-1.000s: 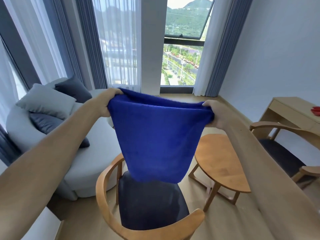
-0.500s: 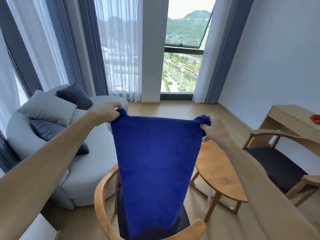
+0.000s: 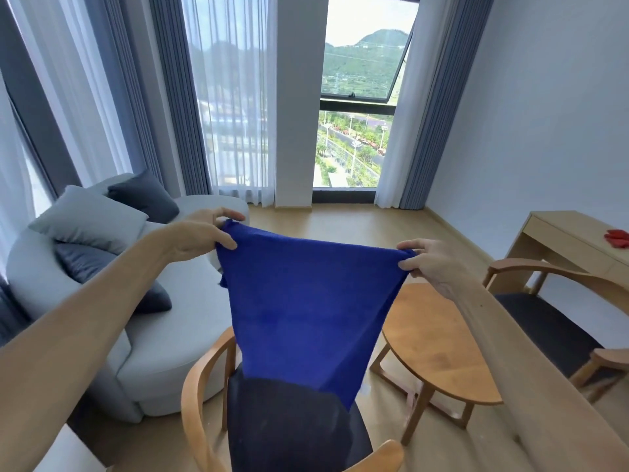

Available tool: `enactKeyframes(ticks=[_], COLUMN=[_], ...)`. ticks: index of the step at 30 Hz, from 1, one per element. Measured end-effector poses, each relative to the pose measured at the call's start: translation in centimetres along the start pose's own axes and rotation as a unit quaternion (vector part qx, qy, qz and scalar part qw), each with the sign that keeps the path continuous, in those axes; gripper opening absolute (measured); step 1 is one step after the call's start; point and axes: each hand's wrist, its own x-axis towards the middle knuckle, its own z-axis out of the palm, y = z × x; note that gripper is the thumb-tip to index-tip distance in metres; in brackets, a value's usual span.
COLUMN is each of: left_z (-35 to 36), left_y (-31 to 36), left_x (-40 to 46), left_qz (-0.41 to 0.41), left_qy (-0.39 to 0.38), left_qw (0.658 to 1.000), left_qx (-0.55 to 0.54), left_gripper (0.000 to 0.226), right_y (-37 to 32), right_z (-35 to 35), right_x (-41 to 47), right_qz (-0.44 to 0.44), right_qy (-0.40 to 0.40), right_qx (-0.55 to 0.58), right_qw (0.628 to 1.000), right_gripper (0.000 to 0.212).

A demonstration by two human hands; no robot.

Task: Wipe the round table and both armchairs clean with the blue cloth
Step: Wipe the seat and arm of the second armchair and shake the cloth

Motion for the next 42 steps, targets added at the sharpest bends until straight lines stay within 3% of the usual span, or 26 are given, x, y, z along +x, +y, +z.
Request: enactKeyframes(ticks=[2,4,7,10,12,14,15,16,18,20,21,22,24,26,29,31,33,34,36,38,40,42], left_z=[0.2,0.8,1.4,2.0,2.4,2.3,2.0,1.7,1.2,1.5,1.7,1.9,2.2,2.6,2.8,2.4,1.6,1.2,0.8,0.8,0.8,0.8], left_y=[-0.1,-0.4,-1.3,-1.9,-2.0,-1.8,-1.8,-1.7,-1.7,-1.6,-1.6,-1.7,-2.0,-2.5,-2.8,-2.8,-2.8,-2.7,-2.5,-2.3,-2.4,-2.9], left_x=[-0.3,-0.5,-0.4,0.3,0.7,0.8,0.6,0.3,-0.1,-0.1,-0.2,-0.3,-0.3,-0.1,0.5,0.8,0.7,0.6,0.4,0.2,0.0,0.1], left_qz=[0.079,0.13,0.125,0.068,0.027,-0.001,0.008,0.03,0.096,0.165,0.173,0.17,0.143,0.098,0.025,-0.015,-0.011,0.002,0.044,0.092,0.109,0.106], left_qy=[0.075,0.13,0.159,0.198,0.193,0.108,0.061,0.031,0.058,0.123,0.145,0.163,0.185,0.203,0.212,0.141,0.051,0.031,0.057,0.11,0.153,0.179], left_qw=[0.961,0.907,0.932,0.963,0.978,0.993,0.995,0.998,0.983,0.909,0.89,0.889,0.926,0.958,0.975,0.989,0.996,0.998,0.991,0.948,0.925,0.935], left_qx=[0.255,0.379,0.3,0.168,0.074,-0.05,-0.076,-0.054,0.144,0.362,0.395,0.392,0.296,0.177,0.058,-0.037,-0.075,-0.048,0.117,0.284,0.33,0.286], left_gripper=[0.035,0.019,0.009,0.004,0.006,0.006,0.018,0.03,0.037,0.027,0.022,0.017,0.007,0.003,0.006,0.014,0.028,0.034,0.032,0.018,0.003,0.008], right_y=[0.4,0.8,0.9,0.6,0.1,-0.2,-0.1,0.1,0.7,1.1,1.3,1.5,1.7,1.5,0.7,0.4,0.2,0.3,0.6,0.7,1.0,1.2], right_z=[0.2,0.4,0.3,0.4,0.4,-0.1,-0.3,-0.5,-0.7,-0.4,-0.2,-0.2,-0.2,-0.2,-0.1,-0.4,-0.7,-0.8,-0.8,-0.6,-0.4,-0.3], right_x=[0.0,0.3,0.7,0.8,0.6,0.3,0.2,0.2,0.0,0.1,0.1,0.3,0.5,0.5,0.3,0.2,0.0,-0.1,-0.2,-0.2,0.0,0.0], right_qz=[-0.059,-0.126,-0.176,-0.102,0.001,0.066,0.065,0.043,-0.033,-0.115,-0.146,-0.167,-0.186,-0.151,0.012,0.093,0.106,0.093,0.045,-0.02,-0.082,-0.125], right_qy=[0.041,0.082,0.154,0.18,0.107,-0.01,-0.042,-0.047,0.012,0.071,0.092,0.113,0.151,0.16,0.132,0.058,-0.037,-0.06,-0.043,0.013,0.051,0.081], right_qx=[-0.064,-0.149,-0.246,-0.172,-0.04,0.068,0.074,0.047,-0.074,-0.171,-0.206,-0.235,-0.278,-0.253,-0.032,0.08,0.143,0.136,0.043,-0.076,-0.163,-0.232], right_qw=[0.995,0.977,0.941,0.963,0.993,0.995,0.994,0.997,0.997,0.976,0.963,0.951,0.93,0.942,0.991,0.991,0.983,0.984,0.997,0.997,0.982,0.961], right_gripper=[0.022,0.015,0.01,0.007,0.013,0.024,0.031,0.037,0.038,0.027,0.021,0.016,0.013,0.009,0.006,0.004,0.011,0.021,0.032,0.027,0.019,0.017])
